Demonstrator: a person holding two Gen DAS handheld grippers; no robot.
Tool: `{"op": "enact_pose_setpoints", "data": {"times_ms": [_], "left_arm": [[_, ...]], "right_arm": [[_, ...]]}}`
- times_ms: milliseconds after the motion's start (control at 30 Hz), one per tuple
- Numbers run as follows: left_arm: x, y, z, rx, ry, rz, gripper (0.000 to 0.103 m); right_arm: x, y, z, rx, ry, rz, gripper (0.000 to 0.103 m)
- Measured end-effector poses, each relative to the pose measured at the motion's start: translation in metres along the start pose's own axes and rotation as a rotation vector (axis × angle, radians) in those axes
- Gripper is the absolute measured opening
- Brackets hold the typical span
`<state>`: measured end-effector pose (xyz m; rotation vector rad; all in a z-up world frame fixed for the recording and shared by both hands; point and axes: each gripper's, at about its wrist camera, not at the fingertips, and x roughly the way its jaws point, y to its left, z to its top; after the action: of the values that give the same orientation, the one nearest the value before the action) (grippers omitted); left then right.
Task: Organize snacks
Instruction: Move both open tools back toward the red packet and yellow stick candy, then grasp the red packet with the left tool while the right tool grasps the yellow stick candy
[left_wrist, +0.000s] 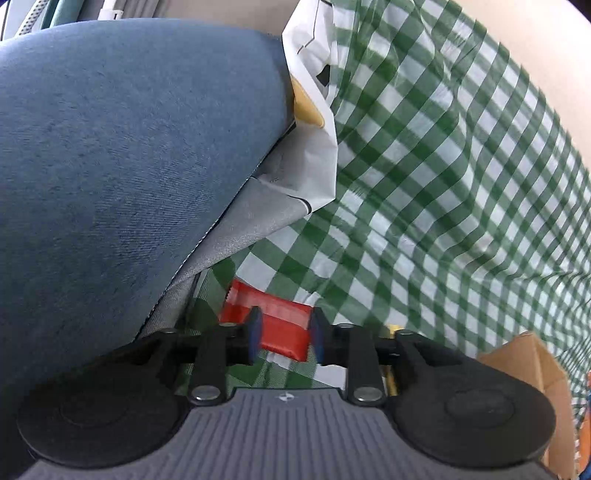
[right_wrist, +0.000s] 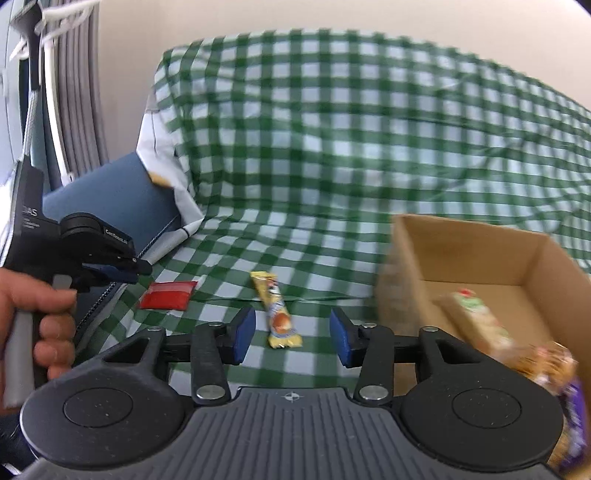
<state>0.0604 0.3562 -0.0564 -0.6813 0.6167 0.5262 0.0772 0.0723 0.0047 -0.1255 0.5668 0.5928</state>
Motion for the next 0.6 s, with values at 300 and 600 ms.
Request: {"op": "enact_pose_setpoints", "data": {"times_ms": [300, 600], "left_arm": [[0.037, -0.022, -0.005, 0.172, 0.031, 0.069, 0.062], [0.071, -0.033, -0.019, 0.32, 0.087, 0.199, 0.08]], "right_arm": [[0.095, 0.012, -0.004, 0.04, 0.069, -0.049, 0.071], [0.148, 0.009, -0.023, 0.038, 0.132, -0.076, 0.078]]}}
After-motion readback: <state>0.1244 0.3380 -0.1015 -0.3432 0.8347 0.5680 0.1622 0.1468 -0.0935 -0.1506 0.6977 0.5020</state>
